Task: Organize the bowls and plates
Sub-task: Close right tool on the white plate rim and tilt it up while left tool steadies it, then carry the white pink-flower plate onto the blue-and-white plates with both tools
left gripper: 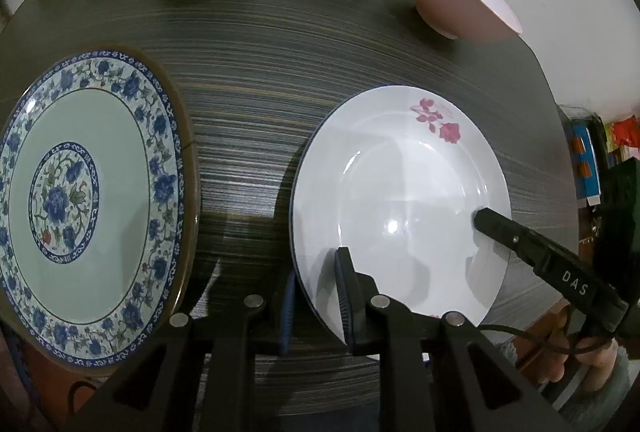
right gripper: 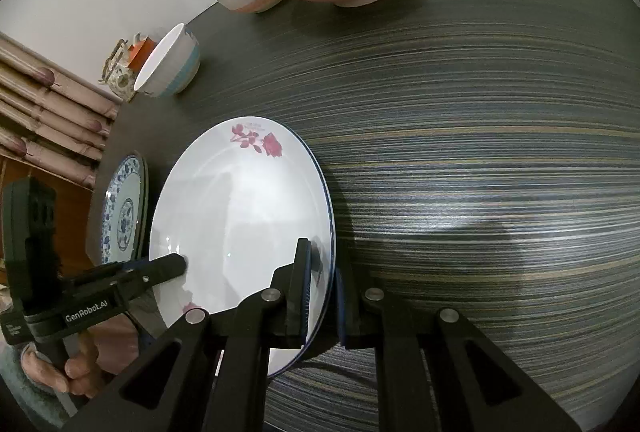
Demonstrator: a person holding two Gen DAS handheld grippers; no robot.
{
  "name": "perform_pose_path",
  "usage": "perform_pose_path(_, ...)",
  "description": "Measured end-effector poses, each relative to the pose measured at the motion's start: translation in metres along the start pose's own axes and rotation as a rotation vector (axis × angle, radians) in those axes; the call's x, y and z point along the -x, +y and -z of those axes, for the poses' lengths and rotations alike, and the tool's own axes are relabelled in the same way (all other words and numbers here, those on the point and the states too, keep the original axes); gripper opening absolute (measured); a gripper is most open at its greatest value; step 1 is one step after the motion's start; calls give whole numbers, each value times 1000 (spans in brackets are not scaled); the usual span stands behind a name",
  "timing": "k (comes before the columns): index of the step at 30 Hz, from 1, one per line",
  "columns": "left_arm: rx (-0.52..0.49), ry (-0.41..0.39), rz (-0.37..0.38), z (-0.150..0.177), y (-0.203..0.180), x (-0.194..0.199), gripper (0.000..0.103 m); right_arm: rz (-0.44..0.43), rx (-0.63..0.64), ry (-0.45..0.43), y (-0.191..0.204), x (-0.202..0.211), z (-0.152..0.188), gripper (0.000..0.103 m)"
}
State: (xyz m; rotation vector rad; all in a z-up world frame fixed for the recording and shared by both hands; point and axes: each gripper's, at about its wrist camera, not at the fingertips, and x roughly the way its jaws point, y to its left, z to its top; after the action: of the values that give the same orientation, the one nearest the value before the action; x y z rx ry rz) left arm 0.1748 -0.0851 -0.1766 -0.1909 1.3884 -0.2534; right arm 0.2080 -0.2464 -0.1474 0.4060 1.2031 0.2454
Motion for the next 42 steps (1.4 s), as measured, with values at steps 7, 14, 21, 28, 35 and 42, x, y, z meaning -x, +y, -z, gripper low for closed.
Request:
perform_pose_path(7, 34, -4, -1, -22, 16, 3, 19, 13, 7, -8, 2, 2, -3, 13)
perform_pose_path(14, 41, -9, -6, -56, 33, 6, 19, 25, 21, 2, 2, 1, -9, 13)
perform_pose_path(21, 33, -26, -13, -72, 31, -1, 19, 39, 37, 14, 4, 0, -10, 12)
perform_pose_path(28, 42, -28, -16, -78, 33, -5, 18, 46, 34, 15, 7, -1, -11, 12)
perform_pose_path(35, 55, -36, -16, -83, 45, 2, 18, 49, 51, 8, 13, 2, -12, 12)
perform_pose_path(42, 62, -65, -17, -68, 49, 23, 18, 42, 73, -4, 23, 9, -17, 12)
